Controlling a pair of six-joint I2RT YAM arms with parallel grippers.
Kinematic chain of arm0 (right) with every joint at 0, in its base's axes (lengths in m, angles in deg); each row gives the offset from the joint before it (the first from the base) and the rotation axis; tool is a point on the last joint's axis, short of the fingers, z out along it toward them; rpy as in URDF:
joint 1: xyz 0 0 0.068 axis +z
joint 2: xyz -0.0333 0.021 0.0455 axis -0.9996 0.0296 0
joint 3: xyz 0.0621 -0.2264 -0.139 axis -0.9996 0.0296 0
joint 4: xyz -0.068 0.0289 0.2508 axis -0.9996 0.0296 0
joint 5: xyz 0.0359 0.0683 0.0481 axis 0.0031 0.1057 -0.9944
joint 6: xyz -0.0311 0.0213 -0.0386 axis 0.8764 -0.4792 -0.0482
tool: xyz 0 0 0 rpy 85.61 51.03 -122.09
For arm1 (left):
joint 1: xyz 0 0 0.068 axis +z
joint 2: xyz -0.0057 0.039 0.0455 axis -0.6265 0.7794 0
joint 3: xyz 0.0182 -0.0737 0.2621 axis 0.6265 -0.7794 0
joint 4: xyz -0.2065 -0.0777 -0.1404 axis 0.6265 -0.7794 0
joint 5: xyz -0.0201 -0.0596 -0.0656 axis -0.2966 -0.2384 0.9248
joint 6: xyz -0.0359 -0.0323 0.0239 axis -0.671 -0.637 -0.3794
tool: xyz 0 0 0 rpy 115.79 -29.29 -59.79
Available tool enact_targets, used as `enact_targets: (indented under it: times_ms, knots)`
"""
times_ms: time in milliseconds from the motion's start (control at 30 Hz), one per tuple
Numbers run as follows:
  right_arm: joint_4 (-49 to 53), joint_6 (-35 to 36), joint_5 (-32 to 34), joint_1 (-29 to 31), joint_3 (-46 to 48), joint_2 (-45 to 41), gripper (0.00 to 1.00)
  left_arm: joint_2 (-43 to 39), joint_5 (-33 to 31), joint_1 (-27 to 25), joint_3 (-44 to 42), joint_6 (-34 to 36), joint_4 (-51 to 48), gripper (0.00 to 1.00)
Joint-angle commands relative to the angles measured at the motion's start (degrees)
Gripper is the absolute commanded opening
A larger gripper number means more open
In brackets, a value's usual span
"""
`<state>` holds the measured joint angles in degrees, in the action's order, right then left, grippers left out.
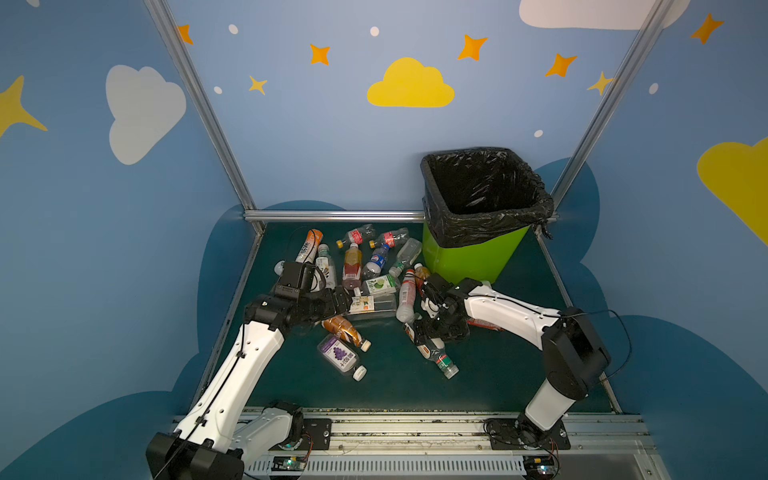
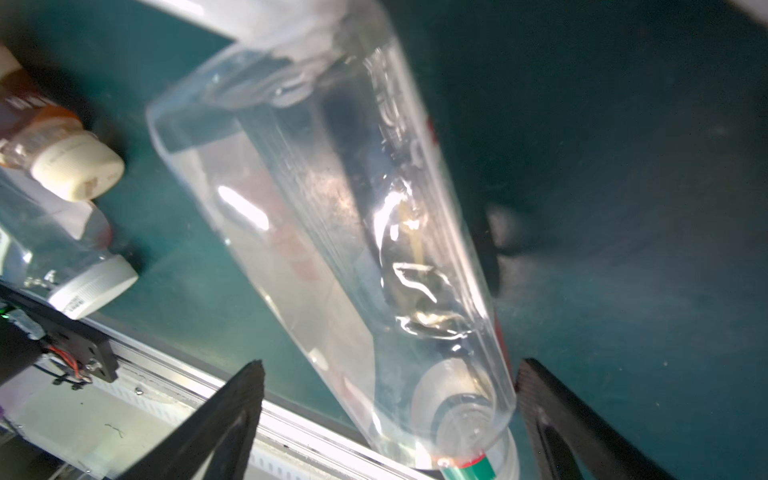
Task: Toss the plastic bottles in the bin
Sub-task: 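Lift the green-cap bottle from the pile toward the bin with right gripper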
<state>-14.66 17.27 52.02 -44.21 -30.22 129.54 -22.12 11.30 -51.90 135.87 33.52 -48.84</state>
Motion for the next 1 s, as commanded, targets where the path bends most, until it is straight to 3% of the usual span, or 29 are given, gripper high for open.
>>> enact_targets:
  times_ms: [0, 433, 533, 767, 967]
  knots:
    - [2.8, 0.3, 3.3, 0.6, -1.3, -0.3, 0.95, -1.1, 0.5, 0.5, -1.1, 0.7, -0.5, 1.00]
    - [2.4, 2.7, 7.7, 1.3, -5.0, 6.3, 0.87, -4.3, -0.3, 0.6, -3.5, -0.8, -0.7, 1.00]
    - [2.1, 3.1, 6.9, 1.5, -5.2, 7.1, 0.76, -5.0, -0.8, 0.5, -4.0, -1.1, -1.1, 1.00]
    - [4.0, 2.3, 7.6, 3.5, -6.0, 0.8, 0.56, -5.7, -1.8, 0.6, -4.1, -1.4, -2.0, 1.00]
    - [4.3, 6.7, 9.1, 10.4, -12.0, -6.6, 0.52, -5.0, -2.1, 0.6, -4.0, -1.4, -1.7, 1.00]
